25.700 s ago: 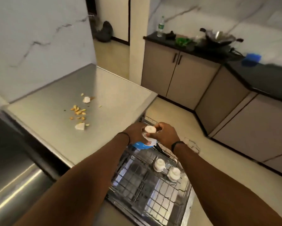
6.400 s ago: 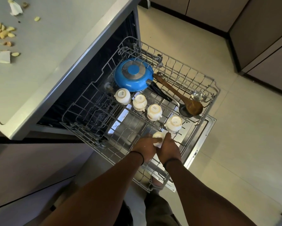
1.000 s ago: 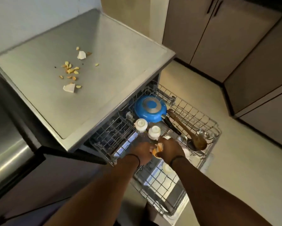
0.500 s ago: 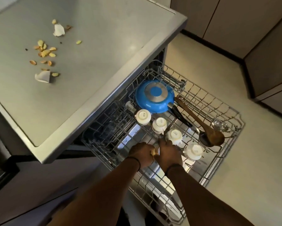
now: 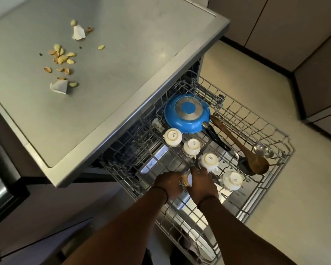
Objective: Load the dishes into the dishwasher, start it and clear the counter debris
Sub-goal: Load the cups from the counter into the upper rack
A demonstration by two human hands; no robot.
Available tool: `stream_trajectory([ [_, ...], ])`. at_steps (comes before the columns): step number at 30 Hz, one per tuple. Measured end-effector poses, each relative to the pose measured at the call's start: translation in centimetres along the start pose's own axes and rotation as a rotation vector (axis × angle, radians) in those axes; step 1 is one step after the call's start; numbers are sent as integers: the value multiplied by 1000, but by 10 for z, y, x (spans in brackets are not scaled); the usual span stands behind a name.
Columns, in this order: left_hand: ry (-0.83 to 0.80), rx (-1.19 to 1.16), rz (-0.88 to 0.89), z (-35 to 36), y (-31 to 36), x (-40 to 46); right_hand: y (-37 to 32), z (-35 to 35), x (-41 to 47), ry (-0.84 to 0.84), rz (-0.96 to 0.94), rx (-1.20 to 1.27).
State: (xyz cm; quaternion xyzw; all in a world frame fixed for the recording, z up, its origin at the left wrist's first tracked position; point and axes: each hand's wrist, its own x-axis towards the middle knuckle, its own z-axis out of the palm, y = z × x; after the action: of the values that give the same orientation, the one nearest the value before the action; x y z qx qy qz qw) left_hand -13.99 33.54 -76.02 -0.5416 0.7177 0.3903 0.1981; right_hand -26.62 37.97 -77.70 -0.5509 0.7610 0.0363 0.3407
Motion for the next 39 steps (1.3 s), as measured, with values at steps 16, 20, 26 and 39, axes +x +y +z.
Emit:
stream_trajectory([
  [16, 338, -173, 40, -107, 15, -96, -64, -96, -38, 478, -402, -132],
  [20, 559, -229, 29, -174, -8, -157, -140, -151, -50, 540, -580, -143],
  [26, 938, -356, -170, -232, -95, -292, -301, -178, -123, 549, -956, 20],
  [39, 1306, -455, -596, -199, -275, -481, -523, -84, -260, 210, -1498, -72],
])
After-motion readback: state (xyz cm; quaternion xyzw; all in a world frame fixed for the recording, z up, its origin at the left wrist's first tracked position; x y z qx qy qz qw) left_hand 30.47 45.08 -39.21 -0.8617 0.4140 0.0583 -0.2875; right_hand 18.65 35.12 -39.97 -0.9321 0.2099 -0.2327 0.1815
